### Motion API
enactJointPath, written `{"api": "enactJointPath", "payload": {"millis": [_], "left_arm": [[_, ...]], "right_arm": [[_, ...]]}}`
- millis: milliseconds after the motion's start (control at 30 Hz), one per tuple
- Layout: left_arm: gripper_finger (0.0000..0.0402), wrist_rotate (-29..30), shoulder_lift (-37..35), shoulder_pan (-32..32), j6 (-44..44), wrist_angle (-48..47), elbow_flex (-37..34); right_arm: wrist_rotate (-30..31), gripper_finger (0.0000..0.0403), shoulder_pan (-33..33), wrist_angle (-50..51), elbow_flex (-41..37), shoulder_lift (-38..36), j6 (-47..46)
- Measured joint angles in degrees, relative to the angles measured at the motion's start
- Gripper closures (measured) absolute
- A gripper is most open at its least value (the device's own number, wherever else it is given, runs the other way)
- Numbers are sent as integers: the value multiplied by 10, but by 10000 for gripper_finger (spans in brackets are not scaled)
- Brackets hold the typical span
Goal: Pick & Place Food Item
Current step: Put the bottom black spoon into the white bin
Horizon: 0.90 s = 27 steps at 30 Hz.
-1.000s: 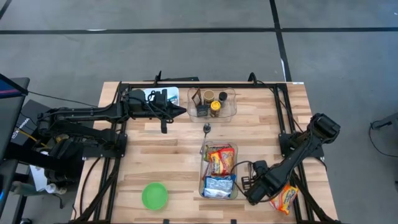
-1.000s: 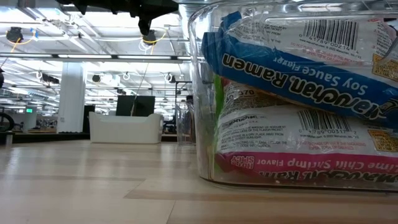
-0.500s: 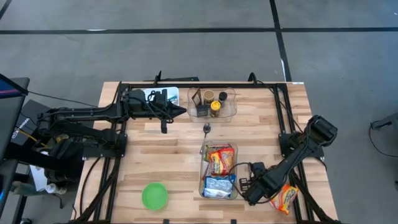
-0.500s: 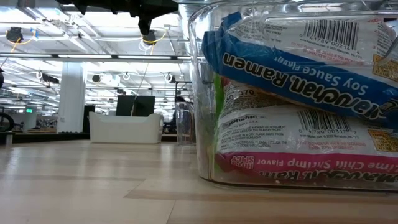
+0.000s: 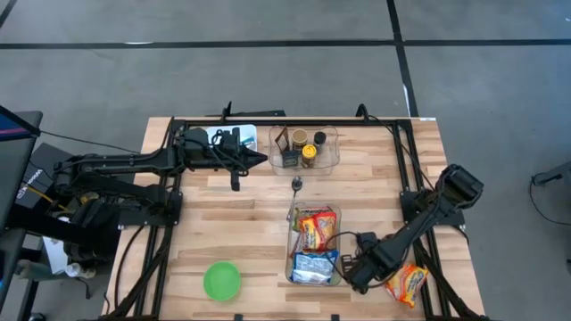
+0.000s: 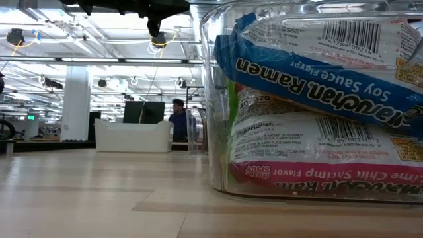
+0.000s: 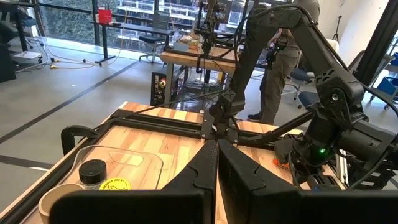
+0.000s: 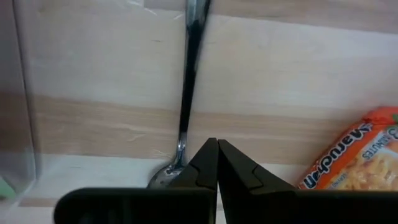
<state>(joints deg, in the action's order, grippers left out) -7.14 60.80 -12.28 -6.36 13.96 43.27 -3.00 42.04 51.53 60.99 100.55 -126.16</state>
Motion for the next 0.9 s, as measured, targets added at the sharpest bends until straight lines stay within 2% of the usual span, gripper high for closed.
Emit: {"api": "enactJointPath", "payload": {"millis": [900], "left_arm": [[394, 0, 0, 0, 0, 0, 0]], "right_arm": [[21, 403, -32, -37, 0, 0, 49]]}}
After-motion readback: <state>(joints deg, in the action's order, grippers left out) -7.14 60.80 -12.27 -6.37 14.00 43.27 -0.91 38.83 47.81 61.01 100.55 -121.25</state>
